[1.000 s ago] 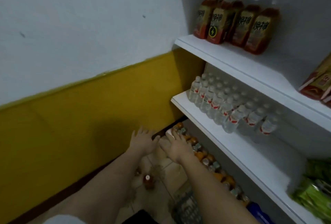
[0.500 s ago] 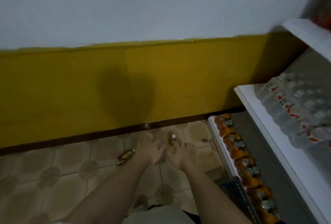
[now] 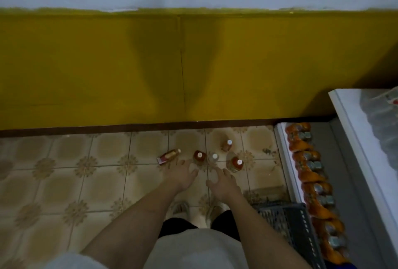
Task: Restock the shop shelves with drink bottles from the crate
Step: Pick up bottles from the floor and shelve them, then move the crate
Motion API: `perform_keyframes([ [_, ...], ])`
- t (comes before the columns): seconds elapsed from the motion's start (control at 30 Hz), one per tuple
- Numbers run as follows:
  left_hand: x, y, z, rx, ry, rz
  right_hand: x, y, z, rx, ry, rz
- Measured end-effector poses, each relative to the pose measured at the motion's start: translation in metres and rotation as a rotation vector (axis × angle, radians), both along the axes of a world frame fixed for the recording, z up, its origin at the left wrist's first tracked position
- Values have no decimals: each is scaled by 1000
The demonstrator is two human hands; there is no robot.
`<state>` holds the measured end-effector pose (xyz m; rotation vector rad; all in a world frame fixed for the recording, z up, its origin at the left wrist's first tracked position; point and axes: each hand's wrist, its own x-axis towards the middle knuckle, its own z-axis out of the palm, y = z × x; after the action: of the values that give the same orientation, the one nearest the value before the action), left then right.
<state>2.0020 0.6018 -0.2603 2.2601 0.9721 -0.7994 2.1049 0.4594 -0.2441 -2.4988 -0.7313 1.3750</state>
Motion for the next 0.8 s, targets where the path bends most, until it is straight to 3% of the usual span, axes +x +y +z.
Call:
perform_keyframes([
  [0.23,37,-16,-38,-60,38,134,45,4,-49,29,145,-37],
  [0.43,78,-21,-134,-213,34,329,70,22,-156,47,227,-128],
  [0.53,91,-11,-199,-287,11,467,74,38,-224,32,227,-192],
  [0.8,102,73,-450,-136,-43,264,78,87,-468,29,56,-212],
])
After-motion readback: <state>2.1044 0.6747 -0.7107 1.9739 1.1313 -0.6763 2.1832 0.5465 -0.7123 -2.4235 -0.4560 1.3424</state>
